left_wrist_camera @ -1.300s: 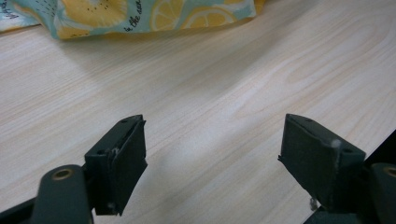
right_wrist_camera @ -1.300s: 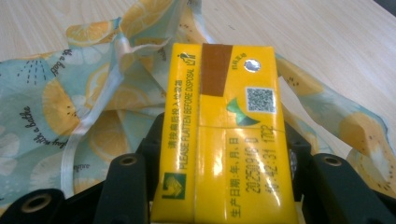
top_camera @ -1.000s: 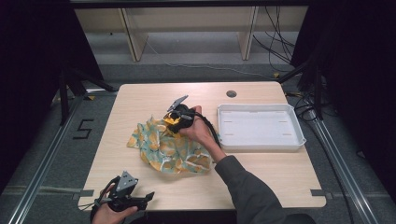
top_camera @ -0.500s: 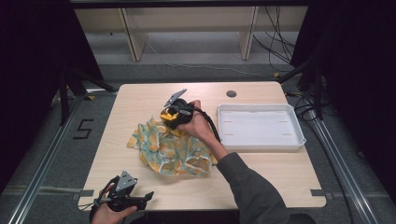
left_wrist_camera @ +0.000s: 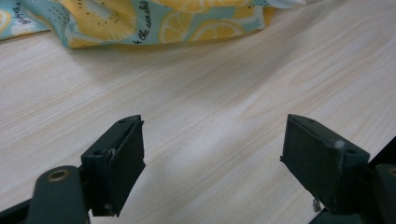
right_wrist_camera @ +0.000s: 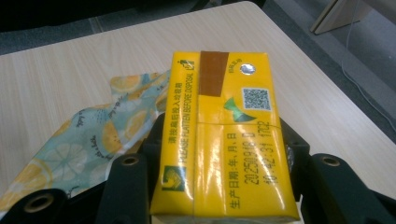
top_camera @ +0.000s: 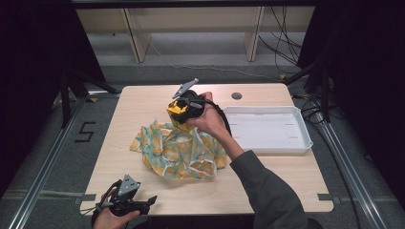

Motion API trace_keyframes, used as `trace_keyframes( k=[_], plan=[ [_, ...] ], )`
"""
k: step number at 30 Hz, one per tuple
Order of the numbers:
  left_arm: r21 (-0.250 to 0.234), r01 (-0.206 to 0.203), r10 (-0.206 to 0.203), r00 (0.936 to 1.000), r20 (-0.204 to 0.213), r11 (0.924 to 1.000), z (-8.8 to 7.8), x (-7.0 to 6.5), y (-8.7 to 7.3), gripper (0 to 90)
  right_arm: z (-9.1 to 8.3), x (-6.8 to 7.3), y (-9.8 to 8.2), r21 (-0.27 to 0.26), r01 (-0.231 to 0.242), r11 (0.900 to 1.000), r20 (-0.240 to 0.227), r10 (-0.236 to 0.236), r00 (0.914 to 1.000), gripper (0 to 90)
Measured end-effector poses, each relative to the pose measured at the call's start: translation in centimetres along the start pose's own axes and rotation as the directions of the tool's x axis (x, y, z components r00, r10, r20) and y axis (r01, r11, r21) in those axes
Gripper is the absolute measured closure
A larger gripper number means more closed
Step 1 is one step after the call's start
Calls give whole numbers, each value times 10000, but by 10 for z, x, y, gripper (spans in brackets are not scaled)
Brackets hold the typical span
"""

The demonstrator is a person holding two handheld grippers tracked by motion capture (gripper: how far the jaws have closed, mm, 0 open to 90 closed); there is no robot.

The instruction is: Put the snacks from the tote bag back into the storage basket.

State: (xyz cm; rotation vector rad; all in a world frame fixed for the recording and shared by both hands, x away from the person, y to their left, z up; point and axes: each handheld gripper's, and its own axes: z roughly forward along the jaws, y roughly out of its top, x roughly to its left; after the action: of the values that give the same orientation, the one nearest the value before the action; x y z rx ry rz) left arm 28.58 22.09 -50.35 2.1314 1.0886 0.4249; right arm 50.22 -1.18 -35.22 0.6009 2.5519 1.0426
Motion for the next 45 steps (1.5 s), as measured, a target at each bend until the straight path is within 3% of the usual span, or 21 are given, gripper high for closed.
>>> trace_keyframes(
  k=[4,5,11,14,17,21,23,24,25,27,31,32,34,36,37,38,43,45],
  plan=[
    [-131,229,-228,9997,40,9997,0,1,0,203,-14,-3,-2,5,-155,9999,-19,155,9999,523],
    [-164,78,-79,10000,-47,9998,0,2,0,203,-23,-7,-4,44,-257,9997,-31,257,9997,523],
    [-110,194,-195,9998,-109,9998,0,1,0,204,-38,-22,-16,-29,-135,9999,290,136,9995,523],
    [12,292,-292,9996,43,9996,0,1,0,204,-52,-37,-29,33,-475,9989,583,472,9972,524],
    [-161,-1,-2,9999,-142,9999,1,3,0,204,-57,-44,-36,4,-608,9981,790,606,9950,523],
    [-55,405,-405,9992,-31,9992,2,2,-1,204,-68,-57,-51,63,-804,9967,995,794,9919,524],
    [99,67,-67,10000,-46,9999,0,4,0,204,-71,-63,-58,31,-794,9968,1195,784,9897,523],
    [84,103,-103,9999,-50,9999,0,4,0,204,-74,-65,-64,219,-1134,9933,1156,1101,9872,523],
    [18,327,-327,9994,-133,9995,2,3,-1,204,-75,-68,-67,111,-1039,9945,1244,1018,9870,523],
    [-53,350,-350,9993,-109,9994,2,3,-1,204,-78,-70,-74,191,-1371,9904,1310,1335,9824,524],
    [-28,262,-262,9996,-79,9997,2,3,-1,204,-80,-75,-86,275,-1537,9877,1409,1484,9788,524],
    [-8,266,-266,9996,-106,9996,2,3,-1,204,-81,-77,-92,407,-1773,9833,1399,1700,9755,523],
    [-8,335,-335,9994,-100,9994,2,3,-1,204,-81,-79,-96,392,-1681,9850,1437,1609,9764,524],
    [85,135,-135,9999,-64,9999,1,4,-1,204,-80,-80,-103,299,-1906,9812,1546,1839,9707,524],
    [108,145,-144,9999,-59,9998,1,4,-1,204,-81,-82,-109,521,-1905,9803,1493,1810,9721,523],
    [162,111,-110,9999,-55,9998,1,4,-1,204,-79,-82,-112,368,-2009,9789,1528,1931,9692,524],
    [274,104,-104,9999,21,9996,1,4,-1,204,-80,-86,-125,587,-2169,9744,1495,2062,9670,524],
    [55,249,-248,9996,-142,9997,3,3,-1,204,-77,-85,-128,398,-2257,9734,1574,2170,9634,524]
  ],
)
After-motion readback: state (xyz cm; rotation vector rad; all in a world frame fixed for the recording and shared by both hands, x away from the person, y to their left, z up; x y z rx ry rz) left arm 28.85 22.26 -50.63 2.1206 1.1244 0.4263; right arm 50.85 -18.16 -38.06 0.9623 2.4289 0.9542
